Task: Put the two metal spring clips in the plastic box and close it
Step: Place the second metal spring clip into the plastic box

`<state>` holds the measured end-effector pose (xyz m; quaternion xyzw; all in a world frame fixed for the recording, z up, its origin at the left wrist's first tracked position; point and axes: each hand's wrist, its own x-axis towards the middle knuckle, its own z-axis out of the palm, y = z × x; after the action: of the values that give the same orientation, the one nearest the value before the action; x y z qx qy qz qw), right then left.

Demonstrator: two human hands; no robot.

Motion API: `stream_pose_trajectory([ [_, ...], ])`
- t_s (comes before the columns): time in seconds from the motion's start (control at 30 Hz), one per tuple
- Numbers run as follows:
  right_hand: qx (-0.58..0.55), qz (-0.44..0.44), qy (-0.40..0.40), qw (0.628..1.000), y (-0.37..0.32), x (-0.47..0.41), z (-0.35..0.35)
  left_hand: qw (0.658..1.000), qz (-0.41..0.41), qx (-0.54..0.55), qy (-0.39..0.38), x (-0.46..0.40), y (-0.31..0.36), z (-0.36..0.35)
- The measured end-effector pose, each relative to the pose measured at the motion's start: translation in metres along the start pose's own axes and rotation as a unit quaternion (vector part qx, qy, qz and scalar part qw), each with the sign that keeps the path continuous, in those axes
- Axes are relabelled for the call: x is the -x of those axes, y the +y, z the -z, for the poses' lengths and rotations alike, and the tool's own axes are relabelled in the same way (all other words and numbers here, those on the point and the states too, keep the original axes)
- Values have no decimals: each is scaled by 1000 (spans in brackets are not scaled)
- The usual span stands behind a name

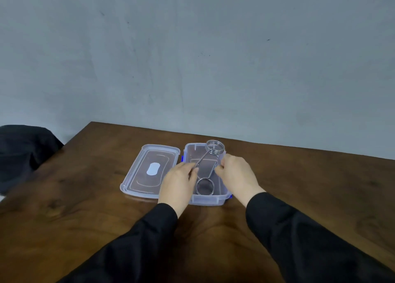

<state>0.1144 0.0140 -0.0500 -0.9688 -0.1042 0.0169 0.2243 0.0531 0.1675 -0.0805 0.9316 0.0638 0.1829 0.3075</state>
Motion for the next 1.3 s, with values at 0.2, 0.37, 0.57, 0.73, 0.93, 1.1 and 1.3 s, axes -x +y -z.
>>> stream_pose_trajectory([
  [0.2,75,30,-50,995,-9,-10,-19,995,5,-104,4,-1,-20,-9],
  [0.37,205,59,-77,974,-17,-14,-18,983,21,-178,-24,-6,-21,-14],
  [0.57,290,92,-95,948,-23,-15,-28,971,42,-226,-58,-16,-22,-17],
  [0.73,305,90,-90,944,-26,-14,-31,965,49,-244,-84,-20,-24,-21],
  [0.93,259,107,-77,957,-19,-12,-31,973,17,-217,-76,-19,-26,-18],
  [1.1,151,108,45,982,-3,-15,-33,992,3,-126,21,-14,-29,-1],
  [1.3,-42,-3,100,994,33,-6,-38,990,59,-117,41,6,-62,-2],
])
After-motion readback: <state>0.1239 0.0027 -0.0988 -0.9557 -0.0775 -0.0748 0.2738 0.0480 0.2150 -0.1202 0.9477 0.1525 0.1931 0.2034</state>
